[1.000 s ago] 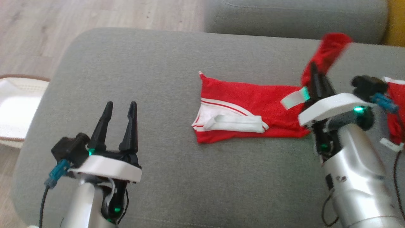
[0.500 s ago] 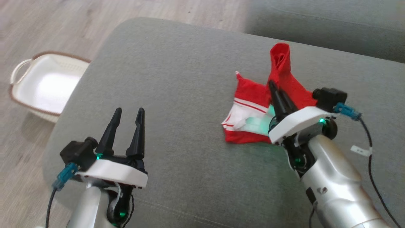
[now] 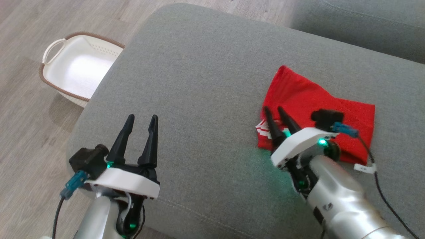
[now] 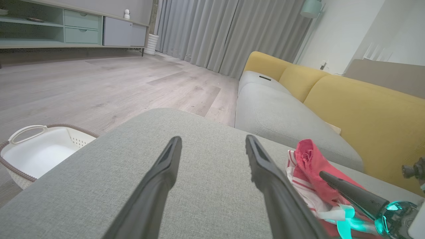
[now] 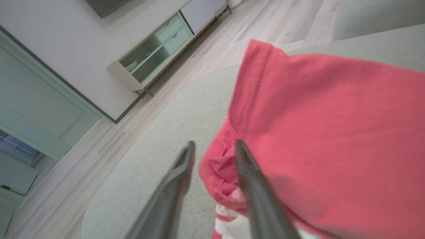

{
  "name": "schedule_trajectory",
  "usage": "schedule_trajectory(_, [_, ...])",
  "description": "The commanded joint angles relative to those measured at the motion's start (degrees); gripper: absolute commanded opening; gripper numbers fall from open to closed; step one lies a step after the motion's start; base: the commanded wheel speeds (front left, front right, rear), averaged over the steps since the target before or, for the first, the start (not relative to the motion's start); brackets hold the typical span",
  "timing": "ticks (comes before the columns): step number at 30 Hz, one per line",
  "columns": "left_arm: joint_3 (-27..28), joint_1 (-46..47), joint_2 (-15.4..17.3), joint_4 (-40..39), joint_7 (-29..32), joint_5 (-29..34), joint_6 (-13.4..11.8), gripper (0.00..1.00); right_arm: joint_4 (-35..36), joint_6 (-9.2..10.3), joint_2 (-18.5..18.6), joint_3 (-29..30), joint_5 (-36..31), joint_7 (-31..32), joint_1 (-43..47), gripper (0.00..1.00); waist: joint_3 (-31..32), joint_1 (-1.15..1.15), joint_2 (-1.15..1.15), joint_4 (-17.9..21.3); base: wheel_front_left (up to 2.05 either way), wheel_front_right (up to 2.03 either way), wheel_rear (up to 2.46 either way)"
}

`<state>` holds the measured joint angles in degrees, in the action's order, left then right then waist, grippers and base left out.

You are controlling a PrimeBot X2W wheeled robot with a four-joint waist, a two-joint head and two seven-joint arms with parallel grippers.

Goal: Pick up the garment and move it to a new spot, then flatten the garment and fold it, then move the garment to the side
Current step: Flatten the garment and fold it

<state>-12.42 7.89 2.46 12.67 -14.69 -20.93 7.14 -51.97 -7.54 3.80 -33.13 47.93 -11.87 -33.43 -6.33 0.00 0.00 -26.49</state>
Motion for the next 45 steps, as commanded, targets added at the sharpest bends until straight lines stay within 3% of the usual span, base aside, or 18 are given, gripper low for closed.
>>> schedule_trajectory(1, [1.51,2.35,0.44,-1.76,-0.30,-0.39,0.35,1.00,1.64,0.05,-0.91,-3.59,1.41,-0.75,-1.62,1.00,-0.09,0.00,0.00,0.05,0.00,0.00,0.00])
schedule_trajectory(7, [2.57,2.27,0.43,-1.68,-0.30,-0.21,0.35,1.00,1.70,0.05,-0.92,-8.59,2.97,-1.16,-3.39,1.00,0.63,0.00,0.00,2.05,0.00,0.00,0.00])
schedule_trajectory(13, [3.60,2.11,0.43,-2.42,-0.30,0.14,0.35,1.00,-1.64,0.05,-0.92,-6.98,-2.08,-2.81,-7.58,1.00,1.78,0.00,0.00,6.74,0.00,0.00,0.00])
schedule_trajectory(17, [4.22,2.26,0.43,-3.25,-0.30,0.35,0.35,1.00,-2.49,0.05,-0.20,-2.04,-9.79,-3.08,-9.68,1.00,2.08,0.00,0.00,10.57,0.00,0.00,0.00])
schedule_trajectory(26, [5.29,2.68,0.43,-4.46,-0.30,0.90,0.35,1.00,8.31,0.05,4.49,13.17,-27.42,-3.12,-2.24,1.00,2.71,0.00,0.00,17.77,0.00,0.00,0.00])
schedule_trajectory(34, [5.08,2.35,0.46,-4.43,-0.30,3.43,0.35,1.00,21.43,0.05,1.70,25.40,-38.57,-3.12,8.31,1.00,2.92,0.00,0.00,21.64,0.00,0.00,0.00])
schedule_trajectory(40, [5.90,0.83,0.44,-4.44,-0.30,4.75,0.35,1.00,27.66,0.05,-0.67,30.92,-41.43,-3.12,15.02,1.00,2.90,0.00,0.00,22.99,0.00,0.00,0.00])
schedule_trajectory(45, [6.17,0.44,0.43,-4.98,-0.30,4.43,0.35,1.00,29.35,0.05,-0.88,30.65,-40.55,-3.12,17.19,1.00,2.66,0.00,0.00,23.16,0.00,0.00,0.00])
